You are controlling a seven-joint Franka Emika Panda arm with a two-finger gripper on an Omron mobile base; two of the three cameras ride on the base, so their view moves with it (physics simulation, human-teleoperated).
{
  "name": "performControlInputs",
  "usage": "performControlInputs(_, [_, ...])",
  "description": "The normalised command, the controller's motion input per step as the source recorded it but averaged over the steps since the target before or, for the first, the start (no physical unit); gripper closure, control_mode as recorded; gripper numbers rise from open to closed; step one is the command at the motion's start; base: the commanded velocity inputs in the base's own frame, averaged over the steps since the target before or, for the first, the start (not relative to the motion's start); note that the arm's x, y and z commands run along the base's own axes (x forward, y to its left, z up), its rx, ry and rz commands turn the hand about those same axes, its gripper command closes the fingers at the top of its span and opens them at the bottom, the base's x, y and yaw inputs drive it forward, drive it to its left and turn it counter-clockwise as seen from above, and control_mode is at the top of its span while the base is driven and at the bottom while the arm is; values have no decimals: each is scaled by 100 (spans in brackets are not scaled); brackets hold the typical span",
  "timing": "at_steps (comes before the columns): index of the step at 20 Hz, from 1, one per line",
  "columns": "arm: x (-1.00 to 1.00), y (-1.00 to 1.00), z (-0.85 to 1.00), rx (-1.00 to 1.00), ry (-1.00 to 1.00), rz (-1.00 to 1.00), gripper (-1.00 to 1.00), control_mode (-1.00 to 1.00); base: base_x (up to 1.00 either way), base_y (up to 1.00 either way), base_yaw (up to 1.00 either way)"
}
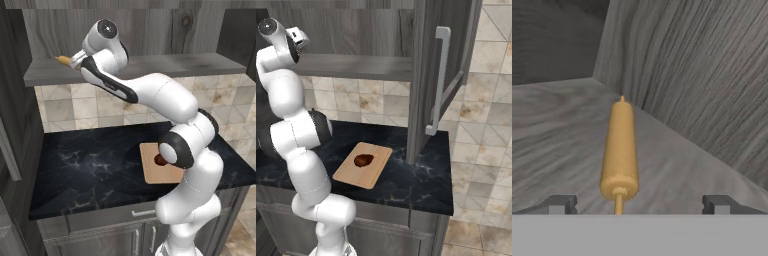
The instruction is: Open the cabinet, retrieve the rolling pin, and place it next to the meat on the cutting board to prepare for tenderizing.
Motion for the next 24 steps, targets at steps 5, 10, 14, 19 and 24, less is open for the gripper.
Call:
performControlInputs(5, [9, 22, 0, 0, 0, 0, -100, -100, 0, 0, 0])
performControlInputs(10, [7, 9, -10, 0, 0, -1, -100, -100, 0, 0, 0])
performControlInputs(14, [1, 0, -15, 0, 0, -2, -100, -100, 0, 0, 0])
performControlInputs(19, [0, 0, -21, 0, 0, -3, -100, -100, 0, 0, 0])
performControlInputs(24, [6, 0, -25, 0, 0, -3, -100, -100, 0, 0, 0])
